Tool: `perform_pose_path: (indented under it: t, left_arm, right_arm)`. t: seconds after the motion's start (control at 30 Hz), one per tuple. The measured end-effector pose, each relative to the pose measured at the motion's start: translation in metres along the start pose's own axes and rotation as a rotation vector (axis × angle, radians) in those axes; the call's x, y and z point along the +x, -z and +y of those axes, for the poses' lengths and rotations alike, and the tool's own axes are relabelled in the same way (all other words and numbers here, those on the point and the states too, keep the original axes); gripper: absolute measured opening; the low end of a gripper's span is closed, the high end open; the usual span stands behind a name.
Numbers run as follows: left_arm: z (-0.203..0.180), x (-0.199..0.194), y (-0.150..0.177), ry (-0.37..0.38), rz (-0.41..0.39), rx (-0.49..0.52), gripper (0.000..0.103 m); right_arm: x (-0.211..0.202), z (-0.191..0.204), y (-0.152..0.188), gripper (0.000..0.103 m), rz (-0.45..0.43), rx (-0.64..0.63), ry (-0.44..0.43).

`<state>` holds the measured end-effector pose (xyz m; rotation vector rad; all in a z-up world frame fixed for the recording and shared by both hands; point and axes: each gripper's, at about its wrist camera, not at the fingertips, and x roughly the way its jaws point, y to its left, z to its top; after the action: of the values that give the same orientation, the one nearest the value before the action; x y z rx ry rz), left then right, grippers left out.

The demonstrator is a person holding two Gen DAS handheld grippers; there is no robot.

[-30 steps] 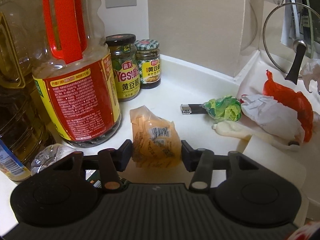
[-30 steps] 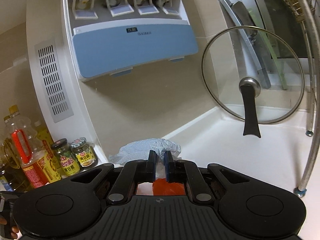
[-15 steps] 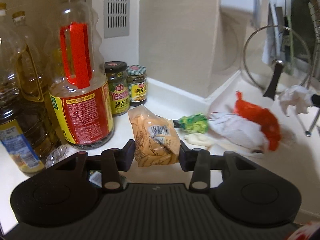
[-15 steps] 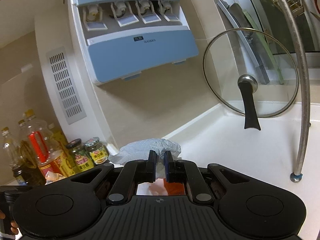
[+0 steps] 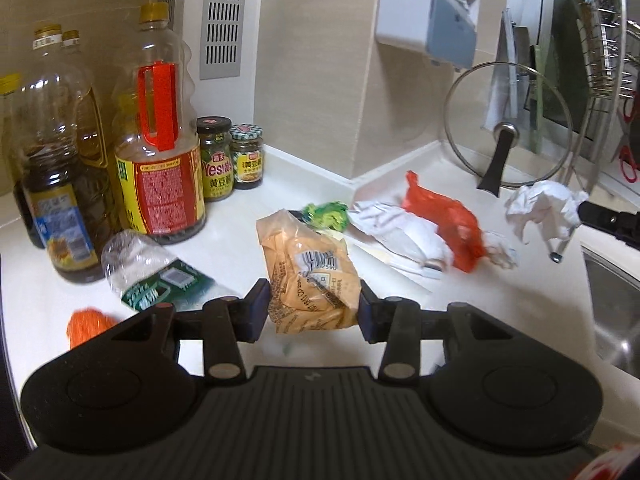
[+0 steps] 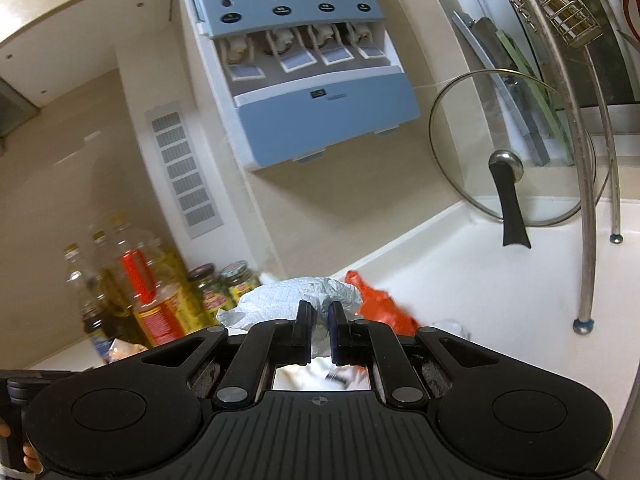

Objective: Collect trash
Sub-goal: 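Carry the orange snack bag and white tissue down over the wastebasket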

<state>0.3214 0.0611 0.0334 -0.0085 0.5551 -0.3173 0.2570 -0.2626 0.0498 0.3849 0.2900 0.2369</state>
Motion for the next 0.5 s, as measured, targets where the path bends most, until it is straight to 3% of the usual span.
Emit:
perform_pose_path:
  t: [0.5]
  left_arm:
    - [-0.056, -0.071, 0.065, 0.009, 0.062, -0.036, 0.041]
  right_arm:
    - [-0.069, 0.024, 0.044, 0.009, 0.13, -0.022, -0.146]
